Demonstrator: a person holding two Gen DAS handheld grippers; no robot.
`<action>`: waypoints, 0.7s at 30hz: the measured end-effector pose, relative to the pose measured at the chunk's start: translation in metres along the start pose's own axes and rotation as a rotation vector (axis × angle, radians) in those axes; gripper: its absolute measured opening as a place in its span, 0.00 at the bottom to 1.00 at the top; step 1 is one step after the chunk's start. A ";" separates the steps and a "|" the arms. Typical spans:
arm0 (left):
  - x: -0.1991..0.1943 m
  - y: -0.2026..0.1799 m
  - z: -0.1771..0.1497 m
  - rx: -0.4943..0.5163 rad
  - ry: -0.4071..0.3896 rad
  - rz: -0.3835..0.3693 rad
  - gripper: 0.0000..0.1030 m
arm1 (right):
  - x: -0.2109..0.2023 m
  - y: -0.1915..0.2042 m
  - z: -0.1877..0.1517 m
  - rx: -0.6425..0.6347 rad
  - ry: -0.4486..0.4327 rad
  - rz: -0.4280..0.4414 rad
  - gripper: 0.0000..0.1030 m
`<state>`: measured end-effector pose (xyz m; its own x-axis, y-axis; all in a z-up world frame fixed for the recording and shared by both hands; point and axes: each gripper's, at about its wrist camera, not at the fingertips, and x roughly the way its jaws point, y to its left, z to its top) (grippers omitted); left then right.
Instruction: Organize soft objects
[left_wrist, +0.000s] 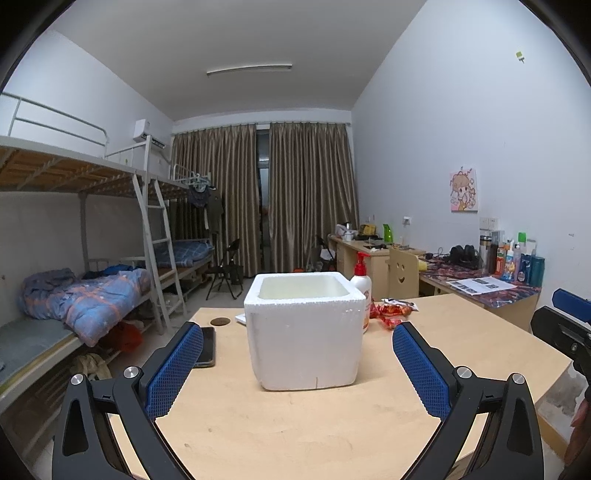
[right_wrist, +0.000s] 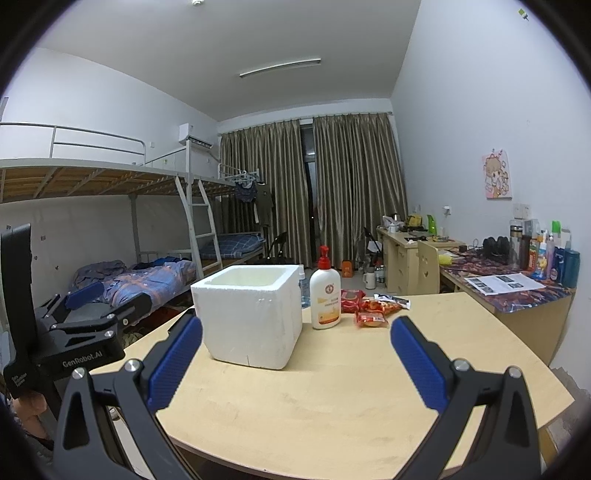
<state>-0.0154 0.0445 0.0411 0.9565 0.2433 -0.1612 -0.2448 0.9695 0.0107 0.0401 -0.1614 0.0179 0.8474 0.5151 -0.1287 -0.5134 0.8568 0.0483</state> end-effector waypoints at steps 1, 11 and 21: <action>-0.001 0.001 -0.001 -0.002 0.000 -0.001 1.00 | 0.000 0.001 -0.001 -0.002 0.000 0.002 1.00; -0.005 0.004 -0.016 -0.023 0.011 -0.020 1.00 | -0.003 0.010 -0.010 -0.018 0.011 0.005 1.00; -0.012 0.004 -0.025 -0.030 0.006 -0.024 1.00 | -0.012 0.013 -0.018 -0.013 0.004 0.008 1.00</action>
<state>-0.0318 0.0447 0.0181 0.9612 0.2201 -0.1665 -0.2269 0.9737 -0.0227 0.0208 -0.1575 0.0022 0.8427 0.5220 -0.1318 -0.5221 0.8521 0.0365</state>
